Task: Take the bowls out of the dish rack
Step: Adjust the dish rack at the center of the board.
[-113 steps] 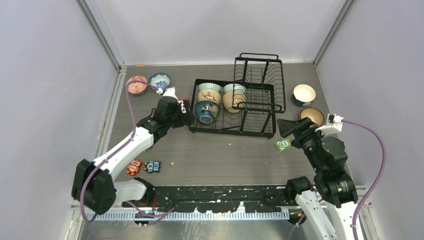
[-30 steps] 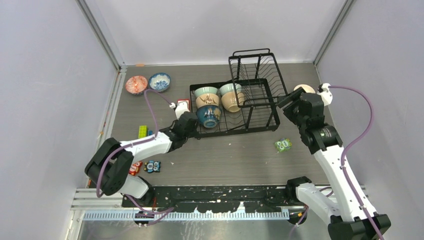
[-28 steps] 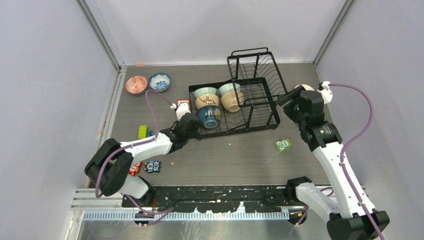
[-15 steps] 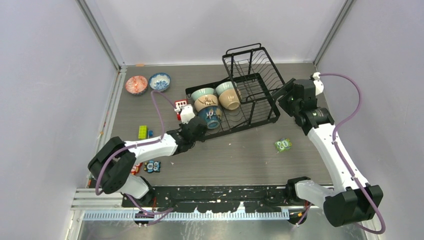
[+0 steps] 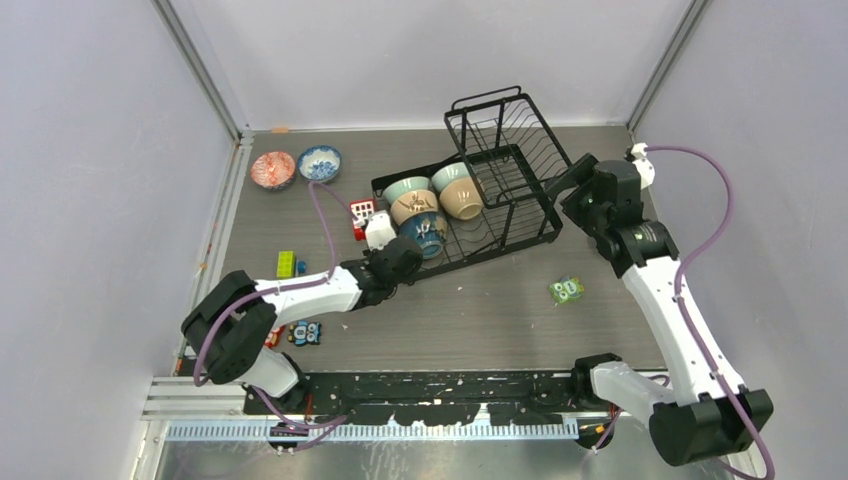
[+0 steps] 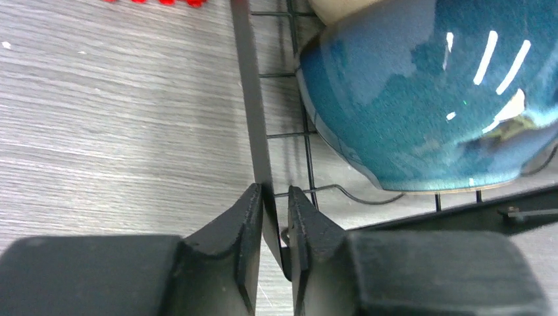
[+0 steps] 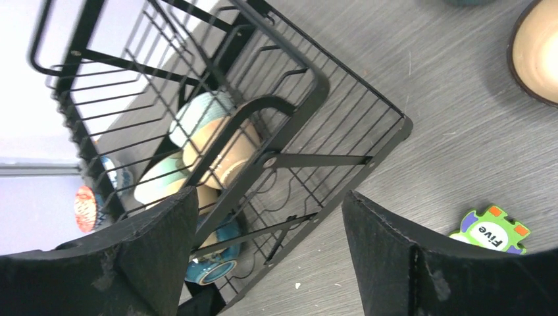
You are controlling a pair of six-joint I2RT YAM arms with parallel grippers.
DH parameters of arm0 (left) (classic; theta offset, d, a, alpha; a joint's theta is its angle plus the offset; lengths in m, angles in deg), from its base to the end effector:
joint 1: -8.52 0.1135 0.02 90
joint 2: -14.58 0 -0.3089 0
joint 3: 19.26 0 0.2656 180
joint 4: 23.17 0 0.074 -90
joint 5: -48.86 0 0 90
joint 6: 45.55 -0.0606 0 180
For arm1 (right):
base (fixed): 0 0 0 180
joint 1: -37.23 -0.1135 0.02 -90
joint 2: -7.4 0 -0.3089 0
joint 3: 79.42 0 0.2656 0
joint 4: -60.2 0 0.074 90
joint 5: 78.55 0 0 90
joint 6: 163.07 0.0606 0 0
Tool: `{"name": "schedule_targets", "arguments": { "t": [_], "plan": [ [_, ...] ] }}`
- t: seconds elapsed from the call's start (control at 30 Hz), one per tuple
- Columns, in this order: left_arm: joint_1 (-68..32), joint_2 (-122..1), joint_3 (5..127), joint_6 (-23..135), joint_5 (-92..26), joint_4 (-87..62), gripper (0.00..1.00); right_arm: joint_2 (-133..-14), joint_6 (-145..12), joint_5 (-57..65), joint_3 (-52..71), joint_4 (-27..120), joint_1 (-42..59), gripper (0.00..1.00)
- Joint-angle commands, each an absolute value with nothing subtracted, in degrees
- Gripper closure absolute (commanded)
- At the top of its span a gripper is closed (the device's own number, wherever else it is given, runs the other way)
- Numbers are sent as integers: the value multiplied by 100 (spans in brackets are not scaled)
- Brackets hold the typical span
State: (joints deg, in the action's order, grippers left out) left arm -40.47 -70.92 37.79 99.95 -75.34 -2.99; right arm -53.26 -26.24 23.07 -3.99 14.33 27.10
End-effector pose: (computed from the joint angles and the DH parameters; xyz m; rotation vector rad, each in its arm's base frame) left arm 0.2300 -0.2126 0.2018 -0.3864 2.2186 -0.2464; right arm 0.2381 0.0301 0.3816 0.7834 1.9749 0.3814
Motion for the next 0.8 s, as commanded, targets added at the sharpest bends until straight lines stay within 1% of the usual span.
{"name": "schedule_targets", "arguments": {
  "t": [0.0, 0.17, 0.33, 0.47, 0.63, 0.7, 0.77],
  "plan": [
    [-4369, -7025, 3941, 10017, -6776, -307, 73, -4752, -2827, 2364, -200, 1474, 2683, 15],
    [-4369, -6893, 3950, 9992, -6658, -233, 51, -4277, -2944, 2419, -203, 1079, 2679, 6],
    [-4369, -6573, 3957, 9887, -6651, 49, 36, -3791, -2991, 2368, -292, 743, 2631, 4],
    [-4370, -6073, 3923, 9728, -6749, 475, 28, -3309, -2948, 2306, -664, 569, 2575, 4],
    [-4266, -5027, 3740, 9366, -6904, 839, 22, -2541, -2586, 2061, -1337, 373, 2540, 5],
    [-3977, -4699, 3749, 8999, -6734, 809, 20, -2239, -2428, 1944, -1714, 419, 2513, 6],
    [-3482, -4534, 3828, 8662, -6341, 725, 20, -2029, -2345, 1846, -2075, 488, 2488, 7]
  ]
}}
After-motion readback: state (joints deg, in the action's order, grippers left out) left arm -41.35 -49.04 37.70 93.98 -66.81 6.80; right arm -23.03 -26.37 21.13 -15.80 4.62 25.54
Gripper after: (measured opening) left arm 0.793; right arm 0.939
